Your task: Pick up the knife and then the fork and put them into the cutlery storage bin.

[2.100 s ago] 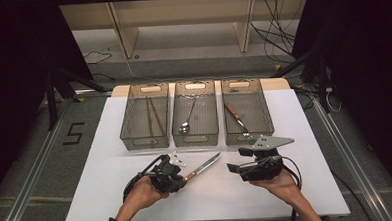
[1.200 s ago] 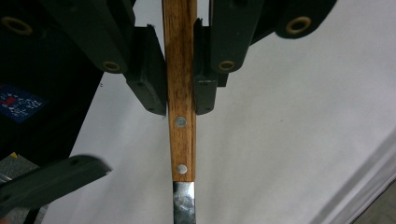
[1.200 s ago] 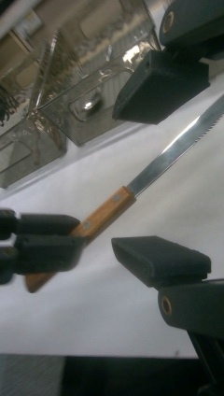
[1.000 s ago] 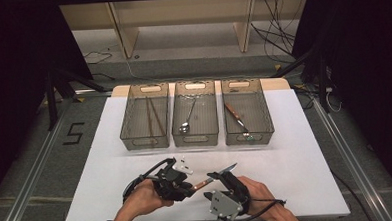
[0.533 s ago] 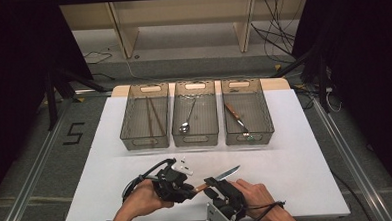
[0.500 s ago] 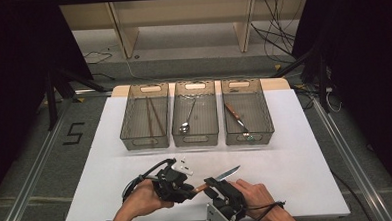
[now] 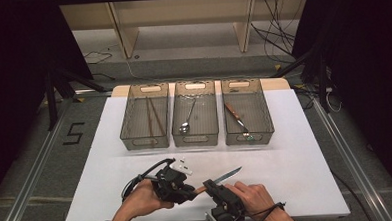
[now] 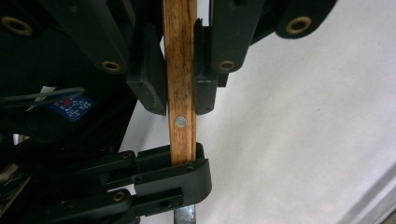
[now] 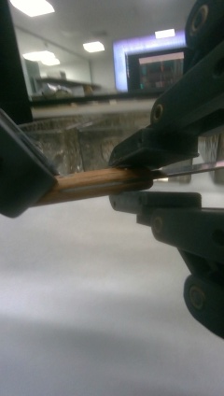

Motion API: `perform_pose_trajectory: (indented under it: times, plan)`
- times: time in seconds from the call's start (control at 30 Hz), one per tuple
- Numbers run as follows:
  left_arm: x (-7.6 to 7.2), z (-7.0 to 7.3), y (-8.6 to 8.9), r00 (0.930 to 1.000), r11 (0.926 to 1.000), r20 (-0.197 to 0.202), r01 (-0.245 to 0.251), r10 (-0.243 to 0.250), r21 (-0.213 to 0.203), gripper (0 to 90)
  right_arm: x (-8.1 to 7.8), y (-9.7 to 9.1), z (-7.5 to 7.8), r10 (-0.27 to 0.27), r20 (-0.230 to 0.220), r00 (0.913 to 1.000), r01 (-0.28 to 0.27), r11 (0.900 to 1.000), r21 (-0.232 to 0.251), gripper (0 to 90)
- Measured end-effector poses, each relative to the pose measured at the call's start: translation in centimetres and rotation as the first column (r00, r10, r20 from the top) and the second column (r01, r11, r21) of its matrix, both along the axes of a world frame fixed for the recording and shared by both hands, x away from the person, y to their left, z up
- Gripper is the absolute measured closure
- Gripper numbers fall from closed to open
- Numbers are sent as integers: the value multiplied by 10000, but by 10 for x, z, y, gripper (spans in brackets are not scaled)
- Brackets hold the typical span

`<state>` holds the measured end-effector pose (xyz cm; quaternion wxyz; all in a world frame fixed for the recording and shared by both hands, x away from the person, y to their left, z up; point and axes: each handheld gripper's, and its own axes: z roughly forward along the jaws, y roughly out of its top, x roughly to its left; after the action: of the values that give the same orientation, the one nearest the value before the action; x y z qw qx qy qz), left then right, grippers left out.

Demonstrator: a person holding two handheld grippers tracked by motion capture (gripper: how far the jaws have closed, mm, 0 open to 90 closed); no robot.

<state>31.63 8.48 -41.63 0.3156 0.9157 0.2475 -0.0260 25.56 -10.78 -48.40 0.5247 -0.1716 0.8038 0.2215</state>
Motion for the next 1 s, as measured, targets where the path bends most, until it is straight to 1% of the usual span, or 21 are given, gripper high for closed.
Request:
perform_pose_trajectory:
  times: [0.03, 0.07, 0.1, 0.17, 0.23, 0.3, 0.33, 0.37, 0.47, 0.5, 0.57, 0.6, 0.67, 0.7, 0.73, 0.77, 0.8, 0.83, 0.9, 0.93, 1.0]
  plan:
    - [0, 0, 1, 10000, 10000, -59, 7, -8, -41, 754, -1, 0, -1, -31, 155, 9999, 32, 10000, -41, 788]
    - [1, 0, 1, 9999, 9999, -109, -62, 61, -129, 753, -1, 0, -1, -37, 144, 9999, 38, 10000, -89, 793]
    - [1, 1, 2, 9999, 9999, -136, -18, 16, -136, 752, -2, 0, -1, -53, 139, 9999, 55, 9999, -148, 798]
    - [1, 0, 2, 9997, 9995, -185, -131, 126, -284, 750, -2, 0, -2, -106, 273, 9996, 113, 9996, -269, 806]
    - [2, -1, 2, 9997, 9994, -196, -139, 132, -327, 746, -2, 0, -2, -96, 283, 9996, 105, 9994, -320, 809]
    - [3, -1, 2, 9997, 9995, -225, -141, 135, -274, 738, -1, 0, -2, -24, 262, 9997, 33, 9993, -371, 811]
    - [3, -2, 2, 9996, 9996, -226, -201, 196, -211, 720, -2, 0, -2, -74, 194, 9998, 81, 9992, -386, 812]
    - [4, -2, 3, 9995, 9996, -198, -234, 232, -127, 675, -2, 0, -2, -63, 180, 9998, 70, 9992, -405, 812]
    - [6, -1, 6, 9984, 9982, -141, -548, 545, -250, 581, -1, -1, 0, -110, 172, 9998, 116, 9993, -356, 813]
    - [6, 0, 7, 9979, 9975, -88, -640, 638, -306, 545, 0, -2, 0, -213, 120, 9997, 217, 9992, -329, 813]
    - [7, 3, 11, 9966, 9949, 110, -804, 812, -604, 480, 2, -3, 2, -240, 146, 9996, 245, 9991, -335, 813]
    - [7, 4, 12, 9959, 9940, 190, -871, 885, -655, 451, 3, -4, 2, -280, 78, 9996, 283, 9990, -357, 813]
    - [7, 9, 16, 9918, 9893, 442, -1157, 1200, -889, 406, 4, -6, 2, -523, -155, 9985, 517, 9981, -349, 813]
    - [7, 11, 18, 9893, 9863, 581, -1269, 1335, -1057, 371, 6, -7, 3, -547, -97, 9985, 542, 9977, -402, 813]
    - [7, 14, 21, 9855, 9818, 748, -1421, 1523, -1261, 338, 7, -8, 4, -572, -136, 9983, 566, 9976, -395, 813]
    - [8, 16, 24, 9827, 9784, 880, -1492, 1627, -1434, 320, 7, -10, 5, -756, -285, 9967, 744, 9964, -410, 813]
    - [8, 18, 27, 9801, 9744, 973, -1557, 1728, -1623, 311, 9, -11, 6, -739, -275, 9969, 727, 9965, -412, 813]
    - [8, 20, 29, 9761, 9706, 1117, -1652, 1862, -1749, 298, 10, -12, 7, -879, -342, 9955, 868, 9957, -333, 813]
    - [8, 24, 34, 9655, 9624, 1409, -1902, 2192, -1938, 278, 12, -16, 11, -1033, -384, 9939, 1021, 9942, -328, 813]
    - [8, 25, 36, 9597, 9586, 1537, -2030, 2352, -1995, 270, 14, -18, 12, -1157, -522, 9919, 1143, 9930, -292, 813]
    - [8, 28, 41, 9500, 9513, 1736, -2205, 2596, -2154, 253, 18, -21, 16, -1247, -548, 9907, 1235, 9921, -239, 813]
